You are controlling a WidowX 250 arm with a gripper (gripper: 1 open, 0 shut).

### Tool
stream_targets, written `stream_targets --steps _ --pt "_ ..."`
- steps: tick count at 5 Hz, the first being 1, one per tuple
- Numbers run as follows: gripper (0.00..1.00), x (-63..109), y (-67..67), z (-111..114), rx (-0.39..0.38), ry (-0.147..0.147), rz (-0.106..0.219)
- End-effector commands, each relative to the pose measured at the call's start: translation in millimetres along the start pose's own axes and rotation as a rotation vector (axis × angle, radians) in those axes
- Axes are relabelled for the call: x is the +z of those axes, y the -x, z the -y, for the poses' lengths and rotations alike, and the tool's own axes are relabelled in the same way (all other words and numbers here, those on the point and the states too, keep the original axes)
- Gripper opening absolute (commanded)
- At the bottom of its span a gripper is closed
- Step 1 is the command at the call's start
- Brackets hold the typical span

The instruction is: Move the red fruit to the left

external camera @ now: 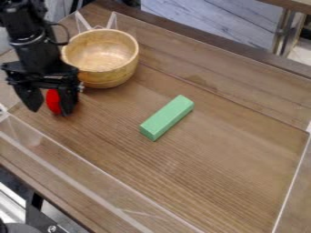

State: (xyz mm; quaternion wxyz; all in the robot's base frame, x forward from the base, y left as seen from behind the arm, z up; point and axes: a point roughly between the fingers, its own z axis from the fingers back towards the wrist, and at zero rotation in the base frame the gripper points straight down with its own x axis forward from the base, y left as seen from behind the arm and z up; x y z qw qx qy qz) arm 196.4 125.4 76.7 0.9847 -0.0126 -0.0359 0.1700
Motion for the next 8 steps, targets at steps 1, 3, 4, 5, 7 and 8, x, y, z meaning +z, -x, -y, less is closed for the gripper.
stream_targets --steps 1,3,4,5,7,8 --pt "1.0 10.0 -2.3 11 -0.025 -0.006 0.041" --pt "1.0 5.2 1.6 36 -0.083 0.005 0.029" --pt "1.0 1.3 2.7 63 -0.124 0.016 0.025" --pt "1.0 9.3 -0.8 93 -0.163 0.03 0.024" --pt "1.0 25.2 -7.7 99 -0.168 0.041 0.03" --pt "1.0 22.8 -7.2 98 -0.14 0.038 0.02"
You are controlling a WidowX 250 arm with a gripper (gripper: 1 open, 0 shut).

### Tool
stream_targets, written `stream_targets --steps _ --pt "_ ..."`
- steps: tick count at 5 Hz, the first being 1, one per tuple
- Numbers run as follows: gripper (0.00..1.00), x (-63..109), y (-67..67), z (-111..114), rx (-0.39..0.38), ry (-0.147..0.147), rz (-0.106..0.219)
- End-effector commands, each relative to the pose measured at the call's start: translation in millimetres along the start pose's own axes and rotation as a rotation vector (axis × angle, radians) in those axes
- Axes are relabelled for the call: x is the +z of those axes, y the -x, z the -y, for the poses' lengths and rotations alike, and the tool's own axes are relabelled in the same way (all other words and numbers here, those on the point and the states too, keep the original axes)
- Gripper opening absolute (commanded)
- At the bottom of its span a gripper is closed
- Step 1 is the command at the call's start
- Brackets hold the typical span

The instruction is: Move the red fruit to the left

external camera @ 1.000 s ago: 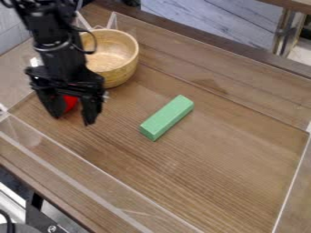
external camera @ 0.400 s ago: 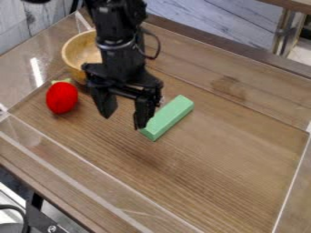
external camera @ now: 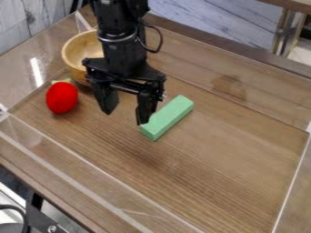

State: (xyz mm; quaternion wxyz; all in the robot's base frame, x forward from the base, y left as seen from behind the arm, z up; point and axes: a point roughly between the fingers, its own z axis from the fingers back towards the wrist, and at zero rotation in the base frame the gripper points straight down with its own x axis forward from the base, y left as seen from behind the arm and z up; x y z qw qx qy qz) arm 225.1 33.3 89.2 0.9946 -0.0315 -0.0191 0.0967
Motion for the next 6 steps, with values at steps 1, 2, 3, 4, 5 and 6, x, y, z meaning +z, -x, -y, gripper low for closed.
stream_targets --steps 1,2,3,4,5,6 --pt "1.0 11.5 -4.8 9 0.055 -0.009 0.046" --pt "1.0 10.9 -0.4 19 0.101 -0.014 0.034" --pt "1.0 16.5 -2.2 24 0.125 -0.011 0.034" --pt "1.0 18.7 -3.7 28 0.152 -0.014 0.028" --pt "1.0 22.1 -10.7 29 0.179 -0.01 0.031" --pt "1.0 25.4 -16.6 35 0.195 -0.004 0.037"
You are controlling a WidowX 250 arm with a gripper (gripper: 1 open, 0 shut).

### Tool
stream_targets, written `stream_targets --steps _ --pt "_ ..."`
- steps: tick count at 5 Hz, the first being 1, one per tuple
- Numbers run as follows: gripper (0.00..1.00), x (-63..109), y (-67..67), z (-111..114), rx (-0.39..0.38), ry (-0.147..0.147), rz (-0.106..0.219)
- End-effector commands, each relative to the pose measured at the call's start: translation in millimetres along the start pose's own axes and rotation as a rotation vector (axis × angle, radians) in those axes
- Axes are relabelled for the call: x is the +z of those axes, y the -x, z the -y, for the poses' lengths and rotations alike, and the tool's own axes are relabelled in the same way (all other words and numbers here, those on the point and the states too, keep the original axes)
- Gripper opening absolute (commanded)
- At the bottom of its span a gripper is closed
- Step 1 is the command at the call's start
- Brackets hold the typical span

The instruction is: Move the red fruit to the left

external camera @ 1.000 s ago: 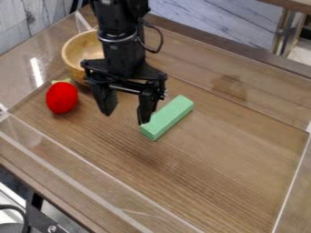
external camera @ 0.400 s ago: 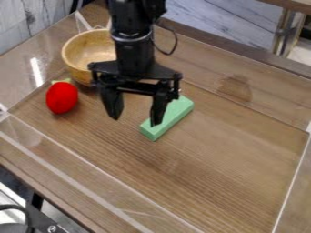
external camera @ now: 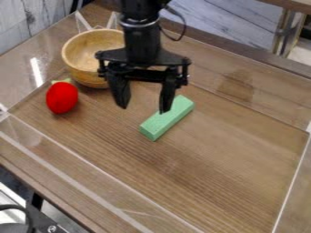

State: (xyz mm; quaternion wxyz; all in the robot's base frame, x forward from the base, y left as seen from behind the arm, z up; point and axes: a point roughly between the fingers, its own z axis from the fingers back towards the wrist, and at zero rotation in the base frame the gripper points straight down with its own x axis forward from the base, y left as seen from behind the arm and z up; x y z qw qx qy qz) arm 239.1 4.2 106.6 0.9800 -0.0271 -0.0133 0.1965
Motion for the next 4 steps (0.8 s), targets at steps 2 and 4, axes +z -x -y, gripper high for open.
stream_targets --steps 2,4 --pt "1.0 13.9 -5.0 2 -0.003 0.013 0.033" --pt "1.0 25.9 -13.5 -40 0.114 0.009 0.051"
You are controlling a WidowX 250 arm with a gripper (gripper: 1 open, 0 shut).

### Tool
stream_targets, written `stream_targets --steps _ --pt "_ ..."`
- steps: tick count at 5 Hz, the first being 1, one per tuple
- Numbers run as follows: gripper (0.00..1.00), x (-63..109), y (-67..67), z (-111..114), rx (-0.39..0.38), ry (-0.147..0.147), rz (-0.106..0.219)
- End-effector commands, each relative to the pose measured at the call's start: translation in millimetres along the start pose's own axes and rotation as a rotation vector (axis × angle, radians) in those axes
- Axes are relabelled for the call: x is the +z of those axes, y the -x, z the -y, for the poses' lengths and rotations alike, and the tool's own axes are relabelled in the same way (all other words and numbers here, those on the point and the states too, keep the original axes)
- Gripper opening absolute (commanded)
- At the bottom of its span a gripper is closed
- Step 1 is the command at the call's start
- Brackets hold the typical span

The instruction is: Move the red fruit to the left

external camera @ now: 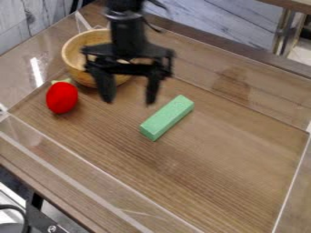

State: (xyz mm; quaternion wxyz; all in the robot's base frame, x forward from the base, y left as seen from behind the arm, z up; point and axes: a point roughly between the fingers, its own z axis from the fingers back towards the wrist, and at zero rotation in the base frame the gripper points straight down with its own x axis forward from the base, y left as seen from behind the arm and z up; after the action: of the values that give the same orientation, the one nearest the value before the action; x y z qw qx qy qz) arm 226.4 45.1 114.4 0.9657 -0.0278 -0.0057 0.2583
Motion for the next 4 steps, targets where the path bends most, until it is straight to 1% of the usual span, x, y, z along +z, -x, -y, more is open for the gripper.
stream_targets --steps 1,2,3,4 --pt "1.0 24.5 -21.6 -30 0.041 0.019 0.09" --pt "1.0 28.6 -33.1 -61 0.093 0.015 0.121" --pt "1.0 28.6 -38.9 -81 0.088 0.002 0.146" --pt "1.0 26.5 -41.7 -85 0.079 -0.014 0.144"
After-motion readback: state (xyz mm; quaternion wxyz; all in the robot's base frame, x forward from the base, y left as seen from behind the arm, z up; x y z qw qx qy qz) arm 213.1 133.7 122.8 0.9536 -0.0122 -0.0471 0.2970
